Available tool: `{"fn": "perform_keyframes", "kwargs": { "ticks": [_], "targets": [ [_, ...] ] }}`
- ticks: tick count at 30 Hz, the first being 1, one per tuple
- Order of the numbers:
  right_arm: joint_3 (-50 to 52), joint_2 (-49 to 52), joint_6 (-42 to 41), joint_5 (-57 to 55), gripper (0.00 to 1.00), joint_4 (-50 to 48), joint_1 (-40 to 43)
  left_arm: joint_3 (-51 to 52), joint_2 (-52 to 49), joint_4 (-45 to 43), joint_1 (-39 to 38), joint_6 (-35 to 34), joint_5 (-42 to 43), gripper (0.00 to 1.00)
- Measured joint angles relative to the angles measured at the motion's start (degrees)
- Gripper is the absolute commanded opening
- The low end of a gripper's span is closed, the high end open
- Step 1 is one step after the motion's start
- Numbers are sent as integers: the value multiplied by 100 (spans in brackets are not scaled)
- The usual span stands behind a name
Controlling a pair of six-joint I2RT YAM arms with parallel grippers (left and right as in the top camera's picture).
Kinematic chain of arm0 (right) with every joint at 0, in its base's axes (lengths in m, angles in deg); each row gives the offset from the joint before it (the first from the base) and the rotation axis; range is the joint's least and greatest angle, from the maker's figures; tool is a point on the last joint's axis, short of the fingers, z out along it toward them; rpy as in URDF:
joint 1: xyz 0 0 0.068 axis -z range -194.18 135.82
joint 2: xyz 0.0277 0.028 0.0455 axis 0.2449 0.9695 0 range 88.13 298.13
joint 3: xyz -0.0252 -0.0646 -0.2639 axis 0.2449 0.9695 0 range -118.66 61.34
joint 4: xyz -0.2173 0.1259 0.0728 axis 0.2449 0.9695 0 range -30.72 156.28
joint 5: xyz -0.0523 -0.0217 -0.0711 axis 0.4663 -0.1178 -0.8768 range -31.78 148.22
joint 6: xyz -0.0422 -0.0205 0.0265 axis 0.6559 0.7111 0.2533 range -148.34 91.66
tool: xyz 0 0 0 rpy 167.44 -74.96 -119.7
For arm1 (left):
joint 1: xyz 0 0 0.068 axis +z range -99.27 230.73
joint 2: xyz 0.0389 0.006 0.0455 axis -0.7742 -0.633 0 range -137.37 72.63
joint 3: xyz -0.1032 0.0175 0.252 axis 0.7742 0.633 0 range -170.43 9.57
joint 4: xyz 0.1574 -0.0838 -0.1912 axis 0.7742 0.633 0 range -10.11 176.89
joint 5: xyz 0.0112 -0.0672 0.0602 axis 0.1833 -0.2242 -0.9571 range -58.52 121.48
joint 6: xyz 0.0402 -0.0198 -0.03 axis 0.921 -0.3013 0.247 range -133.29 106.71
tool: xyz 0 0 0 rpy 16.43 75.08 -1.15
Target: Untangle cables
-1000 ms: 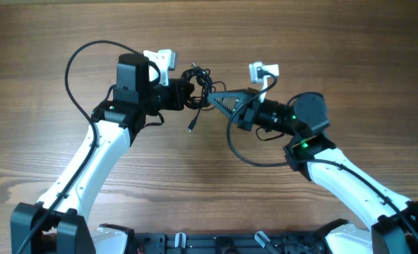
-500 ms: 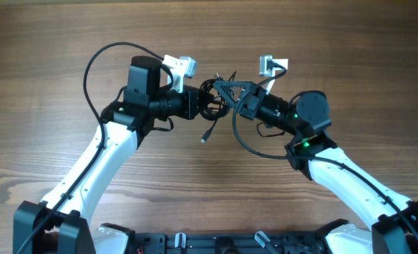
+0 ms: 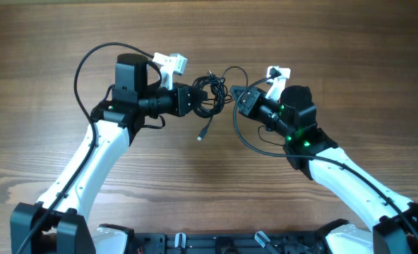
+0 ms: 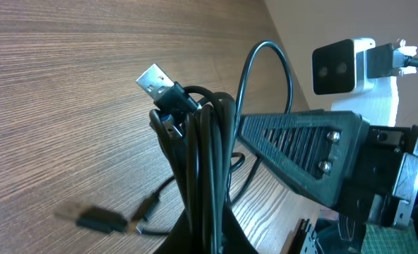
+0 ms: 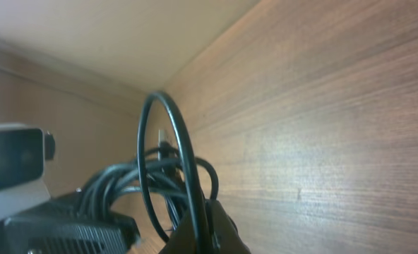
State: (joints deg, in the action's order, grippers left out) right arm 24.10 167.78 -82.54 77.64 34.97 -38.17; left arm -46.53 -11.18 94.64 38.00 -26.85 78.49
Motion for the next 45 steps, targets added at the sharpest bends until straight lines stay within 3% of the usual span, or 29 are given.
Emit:
{"fn": "perform_keyframes", "kwargs": {
  "ticks": [8,11,13,15,18,21,26,30,33,36,38,43,45],
  "targets": [
    [0,0,-109,348,5,-509,-271,0,0,-42,-177,-24,22,4],
    [2,4,-127,-35,37,-177,-627,13,-2,-413,-195,-549,22,4],
    [2,4,-118,-212,100,-35,-688,15,-2,-459,-195,-896,9,4],
    [13,4,111,-234,100,-79,-627,22,-2,-494,-170,-1217,-63,4],
    [13,-243,686,-190,100,-96,-474,22,-2,-492,-177,-1952,-341,4],
    [4,-787,1373,-219,100,55,-94,22,-2,-494,-33,-3195,-896,4],
    [-2,-669,2645,-293,100,1580,-166,22,-2,-490,160,-5604,-1447,4],
    [2,-107,3394,-256,100,1005,-734,22,-2,-448,160,-7311,-1458,4],
    [22,581,3591,-669,99,63,-944,24,-4,-448,160,-8100,-1189,4],
    [57,1062,3637,-857,58,-855,-951,26,-4,-442,122,-8321,-927,4],
    [44,1373,3589,-944,8,-1316,-951,26,-4,-450,26,-8387,-807,4],
    [35,1504,3567,-883,4,-898,-946,26,-4,-450,-28,-8400,-745,4],
    [-7,1364,3569,-369,4,90,-946,28,-4,-450,83,-8236,-761,4]
  ]
}}
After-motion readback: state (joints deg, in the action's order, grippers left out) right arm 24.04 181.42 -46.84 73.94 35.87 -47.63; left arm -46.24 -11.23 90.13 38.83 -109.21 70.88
